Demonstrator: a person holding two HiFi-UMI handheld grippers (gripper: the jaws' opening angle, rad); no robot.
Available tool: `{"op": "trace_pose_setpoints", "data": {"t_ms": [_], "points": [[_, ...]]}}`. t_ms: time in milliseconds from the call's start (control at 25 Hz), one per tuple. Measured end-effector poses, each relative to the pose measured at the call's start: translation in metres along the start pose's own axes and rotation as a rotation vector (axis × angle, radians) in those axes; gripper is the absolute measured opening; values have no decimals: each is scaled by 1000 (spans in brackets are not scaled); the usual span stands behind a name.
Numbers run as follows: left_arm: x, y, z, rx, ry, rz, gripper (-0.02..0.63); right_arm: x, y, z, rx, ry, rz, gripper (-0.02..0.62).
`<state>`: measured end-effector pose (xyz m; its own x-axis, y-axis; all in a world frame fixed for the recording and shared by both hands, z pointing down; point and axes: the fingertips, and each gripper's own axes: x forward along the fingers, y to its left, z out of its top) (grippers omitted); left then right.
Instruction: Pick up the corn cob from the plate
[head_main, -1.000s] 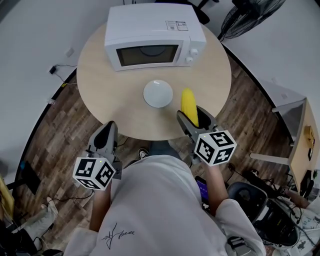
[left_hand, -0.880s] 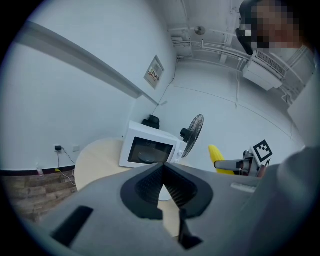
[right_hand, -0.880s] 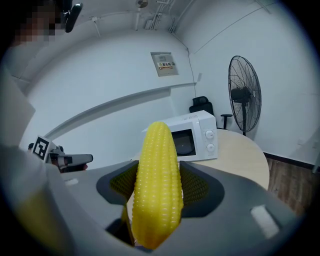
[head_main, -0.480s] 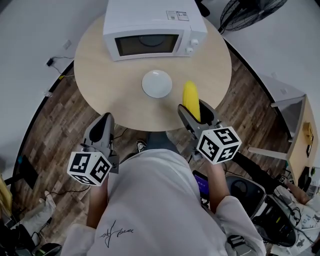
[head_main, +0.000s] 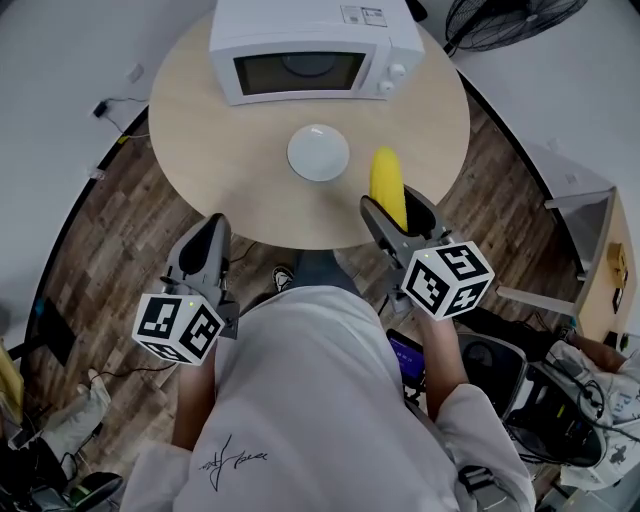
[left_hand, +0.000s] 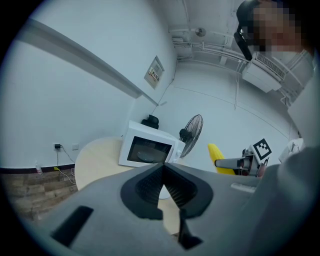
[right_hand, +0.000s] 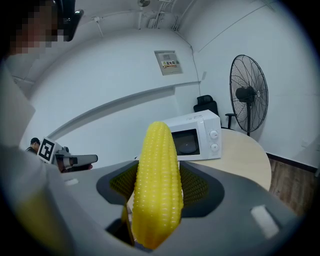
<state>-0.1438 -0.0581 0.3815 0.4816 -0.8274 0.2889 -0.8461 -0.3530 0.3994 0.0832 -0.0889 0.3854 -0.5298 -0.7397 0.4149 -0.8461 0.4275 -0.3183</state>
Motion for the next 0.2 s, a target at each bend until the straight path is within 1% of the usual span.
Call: {"op": "trace_pose_setpoints", "data": {"t_ms": [200], "points": [[2, 4, 1, -4, -2, 5, -11, 4, -3, -1, -1, 11, 0, 265]]}}
